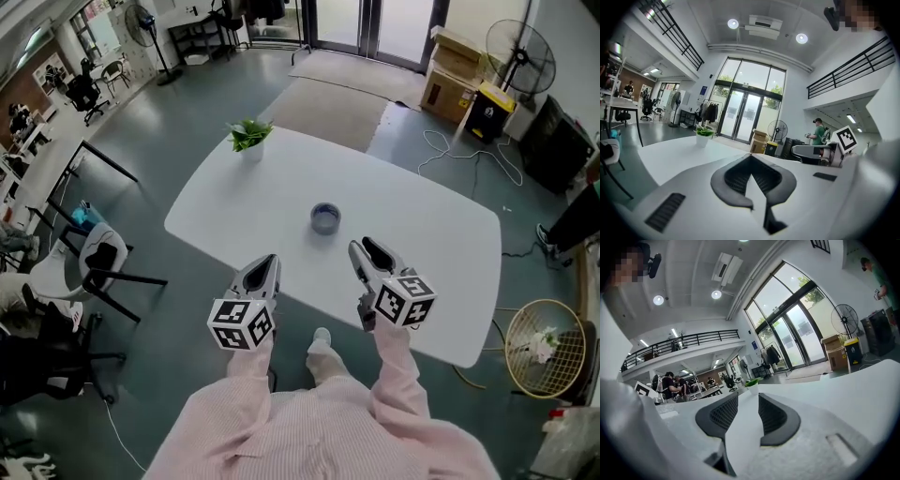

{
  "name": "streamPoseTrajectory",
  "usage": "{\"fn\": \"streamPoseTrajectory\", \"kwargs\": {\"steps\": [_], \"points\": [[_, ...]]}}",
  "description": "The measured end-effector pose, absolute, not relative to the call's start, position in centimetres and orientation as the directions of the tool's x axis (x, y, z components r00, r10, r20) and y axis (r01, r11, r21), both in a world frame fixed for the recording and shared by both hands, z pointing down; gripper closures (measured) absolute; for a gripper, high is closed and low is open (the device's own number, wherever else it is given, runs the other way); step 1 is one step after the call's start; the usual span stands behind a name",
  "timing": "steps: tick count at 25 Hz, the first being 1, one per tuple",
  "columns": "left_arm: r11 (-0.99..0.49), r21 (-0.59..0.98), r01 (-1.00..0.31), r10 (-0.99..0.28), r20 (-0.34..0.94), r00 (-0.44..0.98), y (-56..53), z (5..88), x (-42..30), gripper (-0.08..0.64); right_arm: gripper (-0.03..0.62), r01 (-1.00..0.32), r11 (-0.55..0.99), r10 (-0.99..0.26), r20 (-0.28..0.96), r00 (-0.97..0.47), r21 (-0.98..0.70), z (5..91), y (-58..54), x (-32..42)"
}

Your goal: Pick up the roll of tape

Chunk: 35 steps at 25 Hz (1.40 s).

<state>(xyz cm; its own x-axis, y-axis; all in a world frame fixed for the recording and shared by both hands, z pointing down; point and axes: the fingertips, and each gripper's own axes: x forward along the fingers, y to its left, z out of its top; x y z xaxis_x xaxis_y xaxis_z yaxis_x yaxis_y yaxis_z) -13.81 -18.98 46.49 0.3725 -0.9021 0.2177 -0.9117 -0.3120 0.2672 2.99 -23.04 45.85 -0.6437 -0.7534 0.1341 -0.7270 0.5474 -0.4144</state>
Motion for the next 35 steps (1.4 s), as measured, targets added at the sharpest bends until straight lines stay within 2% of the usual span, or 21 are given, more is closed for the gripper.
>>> {"fn": "streamPoseTrajectory", "kwargs": {"steps": [12,25,35], "points": [[-0.288,0.318,-0.904,-0.875,0.297,0.383,-28.4,50.0,-14.5,0.560,0.463,-0.723,0.533,-0.708,0.236,-0.666,-0.440,48.6,-32.9,1.7],[-0.303,0.372,-0.877,-0.811,0.384,0.442,-33.9,53.6,-14.1,0.560,0.463,-0.777,0.434,-0.662,0.423,-0.618,-0.457,54.9,-38.6,0.8],[-0.295,0.415,-0.860,-0.742,0.468,0.480,-37.3,57.9,-13.8,0.560,0.463,-0.825,0.414,-0.568,0.599,-0.564,-0.385,61.2,-41.9,-0.1]]}}
